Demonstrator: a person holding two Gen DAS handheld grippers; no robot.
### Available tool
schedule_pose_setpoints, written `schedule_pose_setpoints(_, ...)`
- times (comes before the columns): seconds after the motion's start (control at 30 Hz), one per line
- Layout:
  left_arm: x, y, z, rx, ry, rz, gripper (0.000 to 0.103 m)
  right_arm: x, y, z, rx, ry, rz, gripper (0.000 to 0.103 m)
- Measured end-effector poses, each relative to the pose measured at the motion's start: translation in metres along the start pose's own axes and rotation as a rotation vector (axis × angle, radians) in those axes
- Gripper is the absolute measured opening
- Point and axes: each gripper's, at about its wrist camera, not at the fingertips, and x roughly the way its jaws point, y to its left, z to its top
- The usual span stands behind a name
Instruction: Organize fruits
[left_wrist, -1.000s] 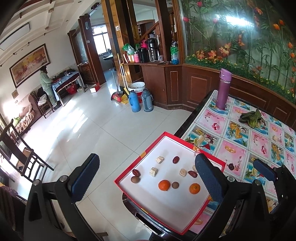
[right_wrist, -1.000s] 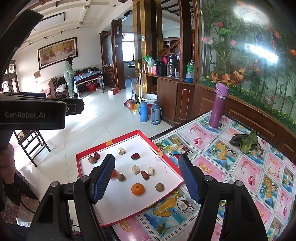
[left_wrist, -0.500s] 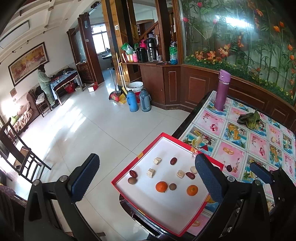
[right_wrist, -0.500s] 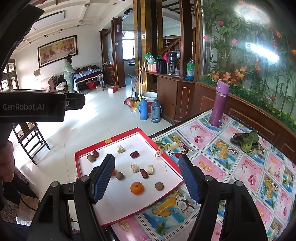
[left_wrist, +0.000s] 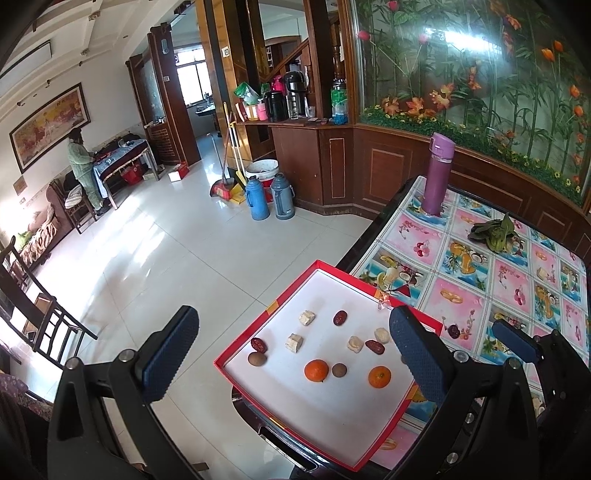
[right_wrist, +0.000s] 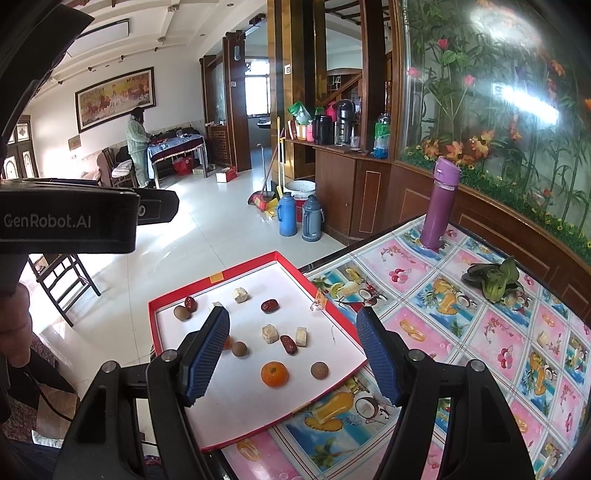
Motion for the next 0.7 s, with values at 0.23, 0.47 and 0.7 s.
schedule_pose_setpoints(0.23, 0.004, 0.001, -0.001, -0.004, 0.003, -0.008, 0.103, 0.000, 0.001, 0.001, 0.001, 0.002, -0.002, 0.071)
schedule_pose_setpoints(0.47, 0.009, 0.005, -0.001, -0.006, 0.015, -0.013, 0.103, 0.002, 0.003, -0.001, -0.017, 0.013, 0.001, 0.071)
schedule_pose_setpoints(0.7, 0.013, 0.013, -0.001, -0.006, 0.017, -0.022, 0.103, 0.006, 0.004, 0.004, -0.029, 0.018, 0.002, 0.071)
